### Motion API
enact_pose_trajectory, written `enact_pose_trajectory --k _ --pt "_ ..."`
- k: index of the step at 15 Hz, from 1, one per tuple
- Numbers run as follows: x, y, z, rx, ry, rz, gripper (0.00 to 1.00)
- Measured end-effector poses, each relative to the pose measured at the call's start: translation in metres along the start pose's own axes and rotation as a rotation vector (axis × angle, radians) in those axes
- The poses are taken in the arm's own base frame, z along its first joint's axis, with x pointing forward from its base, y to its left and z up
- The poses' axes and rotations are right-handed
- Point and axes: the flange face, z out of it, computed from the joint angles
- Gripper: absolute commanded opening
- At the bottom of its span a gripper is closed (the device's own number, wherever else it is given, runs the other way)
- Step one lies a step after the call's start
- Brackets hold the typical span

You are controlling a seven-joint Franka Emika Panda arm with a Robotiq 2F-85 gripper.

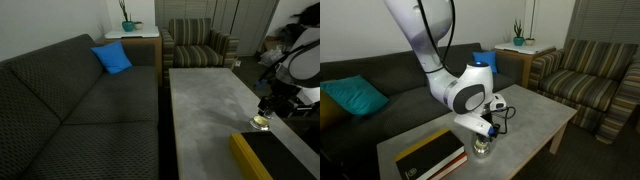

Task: Close the silver container

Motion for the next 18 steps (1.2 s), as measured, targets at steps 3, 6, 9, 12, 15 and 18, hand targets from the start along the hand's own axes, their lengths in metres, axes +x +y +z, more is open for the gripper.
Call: enact_pose_trajectory --k 3,6,9,12,15,18 --pt "0.002 0.002 0.011 0.016 -0.041 -0.011 0.69" --pt "0.003 -0.001 0.014 0.03 -0.055 -0.028 0.69" --pt "0.004 -0.002 0.015 0.031 -0.055 -0.029 0.69" --pt "0.003 -0.002 0.016 0.031 -0.055 -0.029 0.69" --pt "0.004 -0.001 0.016 0.031 -0.055 -0.029 0.69" --pt "0.004 -0.002 0.016 0.031 -0.054 -0.028 0.44"
